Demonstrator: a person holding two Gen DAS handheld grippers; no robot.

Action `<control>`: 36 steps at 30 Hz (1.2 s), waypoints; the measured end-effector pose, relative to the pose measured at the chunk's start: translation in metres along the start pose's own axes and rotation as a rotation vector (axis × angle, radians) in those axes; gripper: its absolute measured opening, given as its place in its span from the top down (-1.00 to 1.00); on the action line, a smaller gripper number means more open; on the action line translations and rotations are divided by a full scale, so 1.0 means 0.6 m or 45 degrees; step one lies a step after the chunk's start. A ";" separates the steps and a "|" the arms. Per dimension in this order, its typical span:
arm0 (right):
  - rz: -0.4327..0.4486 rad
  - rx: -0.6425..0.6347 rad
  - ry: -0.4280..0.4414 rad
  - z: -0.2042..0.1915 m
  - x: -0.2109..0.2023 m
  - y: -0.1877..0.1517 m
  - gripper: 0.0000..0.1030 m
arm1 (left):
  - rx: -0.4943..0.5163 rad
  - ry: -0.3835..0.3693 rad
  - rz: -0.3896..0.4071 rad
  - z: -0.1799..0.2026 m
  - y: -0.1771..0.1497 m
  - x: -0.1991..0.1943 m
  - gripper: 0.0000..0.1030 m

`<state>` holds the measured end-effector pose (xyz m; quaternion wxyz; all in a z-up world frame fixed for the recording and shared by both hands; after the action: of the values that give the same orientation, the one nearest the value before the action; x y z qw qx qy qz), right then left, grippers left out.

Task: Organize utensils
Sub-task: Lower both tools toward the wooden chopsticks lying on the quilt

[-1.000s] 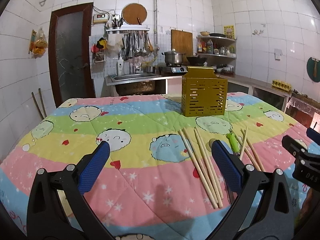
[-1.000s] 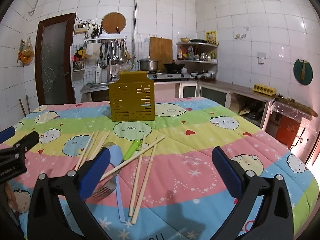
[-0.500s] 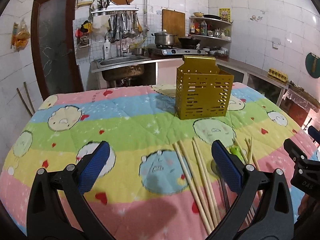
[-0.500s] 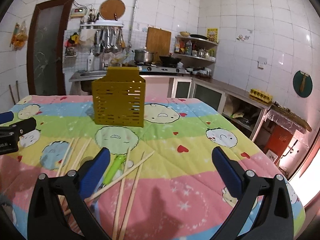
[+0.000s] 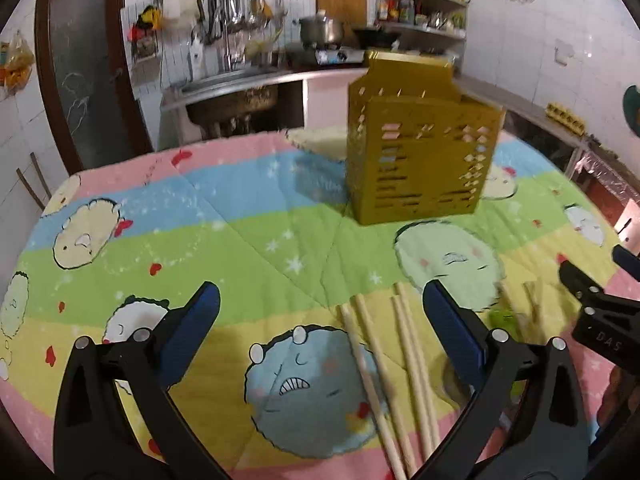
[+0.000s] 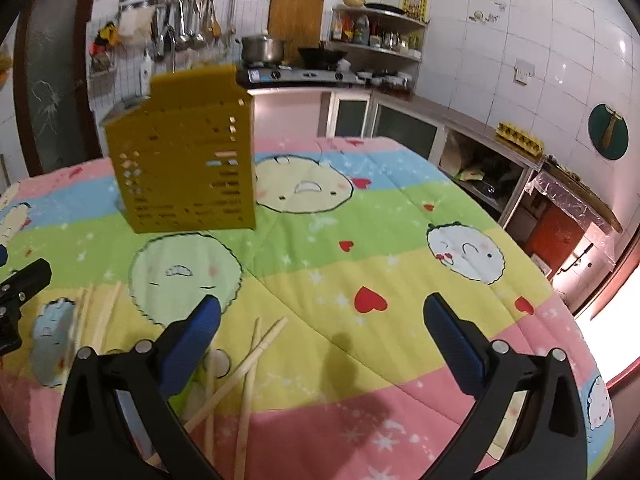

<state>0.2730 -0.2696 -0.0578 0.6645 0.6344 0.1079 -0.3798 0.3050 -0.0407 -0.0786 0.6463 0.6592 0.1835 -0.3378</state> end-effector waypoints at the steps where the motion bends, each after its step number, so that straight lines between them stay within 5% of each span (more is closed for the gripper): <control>1: -0.011 0.003 0.005 -0.001 0.006 -0.002 -0.92 | -0.006 0.003 -0.018 -0.003 -0.004 0.008 -0.77; 7: -0.026 -0.004 -0.021 0.000 0.024 -0.016 -0.92 | -0.090 -0.016 -0.097 -0.028 -0.036 0.041 -0.63; 23: -0.063 0.024 -0.031 0.003 0.045 -0.031 -0.92 | -0.044 0.039 -0.124 -0.029 -0.058 0.061 -0.60; 36: -0.094 0.008 -0.008 -0.012 0.052 -0.032 -0.91 | -0.023 0.023 -0.199 -0.012 -0.062 0.081 -0.22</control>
<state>0.2844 -0.2726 -0.0931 0.6485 0.6309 0.1281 -0.4062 0.3152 -0.0394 -0.1394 0.6223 0.6400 0.2433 -0.3794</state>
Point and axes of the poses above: each gripper's, at about its wrist camera, not at the fingertips, and x roughly the way its jaws point, z to its right, y to its top, the point moved 10 cm from there along x, roughly the way its jaws point, and after that the axes turned 7 degrees about -y, right-handed, at the moved point
